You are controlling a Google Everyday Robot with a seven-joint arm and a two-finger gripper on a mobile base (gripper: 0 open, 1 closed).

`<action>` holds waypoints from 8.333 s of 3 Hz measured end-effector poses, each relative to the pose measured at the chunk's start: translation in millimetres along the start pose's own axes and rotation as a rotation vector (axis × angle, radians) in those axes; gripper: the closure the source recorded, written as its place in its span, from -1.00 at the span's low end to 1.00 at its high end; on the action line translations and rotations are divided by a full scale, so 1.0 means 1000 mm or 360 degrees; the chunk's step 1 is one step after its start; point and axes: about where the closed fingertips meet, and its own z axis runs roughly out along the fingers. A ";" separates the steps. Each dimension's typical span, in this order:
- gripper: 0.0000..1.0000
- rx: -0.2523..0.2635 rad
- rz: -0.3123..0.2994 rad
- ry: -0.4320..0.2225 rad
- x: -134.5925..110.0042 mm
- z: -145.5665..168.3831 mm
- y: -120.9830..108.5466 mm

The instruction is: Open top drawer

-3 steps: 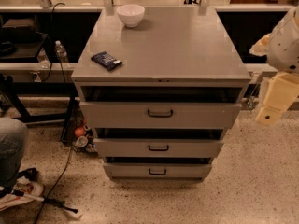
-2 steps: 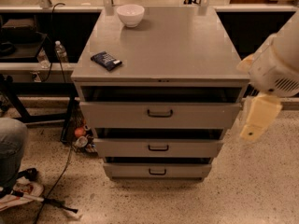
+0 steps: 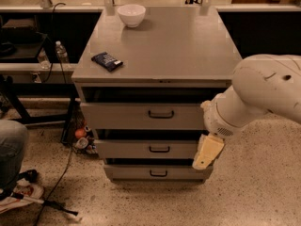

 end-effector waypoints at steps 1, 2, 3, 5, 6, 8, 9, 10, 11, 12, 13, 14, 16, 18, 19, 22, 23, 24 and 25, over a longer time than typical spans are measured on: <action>-1.00 0.0000 0.0000 0.0000 0.000 0.000 0.000; -1.00 0.0079 -0.0028 0.0016 0.012 0.008 -0.021; -1.00 0.0165 -0.0075 0.0050 0.029 0.013 -0.046; -1.00 0.0235 -0.0115 0.0109 0.054 0.046 -0.108; -1.00 0.0208 -0.0107 0.0124 0.059 0.065 -0.121; -1.00 0.0110 -0.0073 0.0105 0.063 0.102 -0.130; -1.00 0.0064 -0.0078 0.0083 0.060 0.119 -0.135; -0.66 0.0045 -0.0066 0.0059 0.059 0.129 -0.137; -0.16 0.0039 -0.0017 0.0029 0.067 0.132 -0.134; 0.27 0.0046 0.0034 0.0026 0.079 0.127 -0.125; 0.89 0.0052 0.0044 0.0024 0.080 0.122 -0.124; 1.00 0.0155 0.0202 -0.0003 0.112 0.097 -0.098; 1.00 0.0177 0.0178 -0.0014 0.118 0.089 -0.083; 1.00 0.0203 0.0191 -0.0008 0.129 0.081 -0.063; 1.00 0.0215 0.0229 -0.0004 0.143 0.077 -0.041; 1.00 0.0215 0.0229 -0.0004 0.142 0.075 -0.041; 1.00 0.0215 0.0229 -0.0004 0.142 0.075 -0.041; 1.00 0.0215 0.0229 -0.0004 0.142 0.075 -0.041; 1.00 0.0215 0.0229 -0.0004 0.142 0.075 -0.041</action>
Offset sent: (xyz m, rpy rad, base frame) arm 0.0273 -0.0203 -0.0109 -0.0291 -0.0694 -0.0111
